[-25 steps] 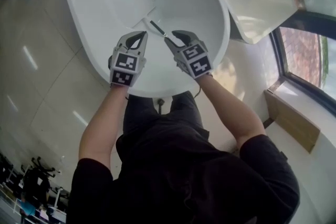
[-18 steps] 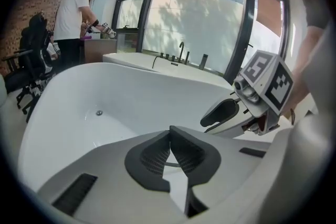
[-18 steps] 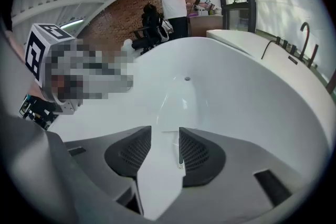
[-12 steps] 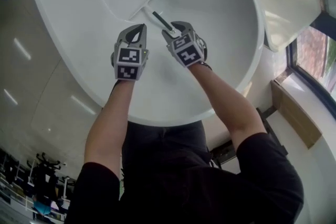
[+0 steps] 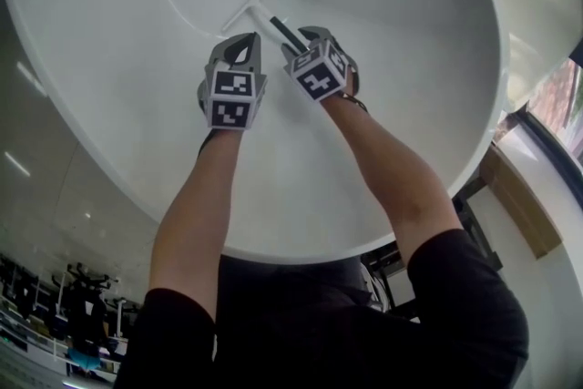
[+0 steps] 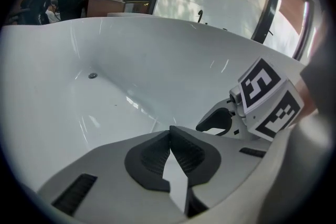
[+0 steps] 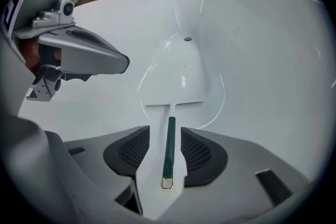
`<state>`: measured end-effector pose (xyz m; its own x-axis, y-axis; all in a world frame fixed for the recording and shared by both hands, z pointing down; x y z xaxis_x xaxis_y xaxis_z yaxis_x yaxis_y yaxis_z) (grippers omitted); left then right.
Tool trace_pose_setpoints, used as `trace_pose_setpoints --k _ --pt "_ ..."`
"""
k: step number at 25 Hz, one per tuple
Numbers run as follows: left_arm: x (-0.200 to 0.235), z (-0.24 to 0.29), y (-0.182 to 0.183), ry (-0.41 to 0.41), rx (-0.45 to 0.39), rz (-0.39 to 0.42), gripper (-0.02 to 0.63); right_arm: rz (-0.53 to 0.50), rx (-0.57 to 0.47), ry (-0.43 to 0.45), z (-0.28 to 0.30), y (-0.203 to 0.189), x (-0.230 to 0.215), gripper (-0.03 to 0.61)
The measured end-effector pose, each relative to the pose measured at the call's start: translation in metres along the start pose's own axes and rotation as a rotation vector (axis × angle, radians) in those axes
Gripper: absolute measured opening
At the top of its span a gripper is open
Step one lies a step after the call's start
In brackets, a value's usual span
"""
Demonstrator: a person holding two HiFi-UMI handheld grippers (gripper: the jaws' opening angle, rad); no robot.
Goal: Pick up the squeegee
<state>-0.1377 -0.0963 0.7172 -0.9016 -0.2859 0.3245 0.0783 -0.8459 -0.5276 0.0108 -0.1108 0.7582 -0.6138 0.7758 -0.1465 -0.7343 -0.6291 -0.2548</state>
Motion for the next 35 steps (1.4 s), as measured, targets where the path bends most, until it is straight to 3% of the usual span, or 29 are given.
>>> trace_pose_setpoints --k 7,13,21,23,29,35 --pt "0.014 0.037 -0.022 -0.001 0.032 -0.004 0.002 -0.035 0.067 0.009 0.055 -0.012 -0.004 0.19" --pt "0.006 0.027 -0.021 -0.009 0.027 -0.013 0.002 -0.032 0.101 0.001 0.056 -0.009 -0.011 0.19" --pt "0.027 0.041 -0.038 -0.013 0.039 -0.033 0.002 -0.029 0.197 0.023 0.1 -0.006 -0.008 0.19" --pt "0.026 0.036 -0.036 -0.009 0.035 -0.032 0.002 -0.033 0.211 0.016 0.099 -0.006 -0.006 0.14" --pt "0.011 0.044 -0.025 0.007 0.02 -0.02 0.002 -0.017 0.214 -0.01 0.099 -0.022 -0.018 0.107" --pt "0.017 0.018 -0.009 0.033 -0.012 -0.023 0.002 0.024 0.155 -0.041 0.069 -0.003 -0.016 0.101"
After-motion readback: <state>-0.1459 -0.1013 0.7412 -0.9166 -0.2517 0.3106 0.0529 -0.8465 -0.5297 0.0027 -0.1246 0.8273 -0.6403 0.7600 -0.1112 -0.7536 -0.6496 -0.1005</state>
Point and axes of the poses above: the fingertips, and each gripper's own axes: z forward along the fingers, x to its left, y out of its top, the point moved 10 cm from there along -z, backward along the fingers, and after that the axes turned 4 degrees about -z, right-handed, at the moved point
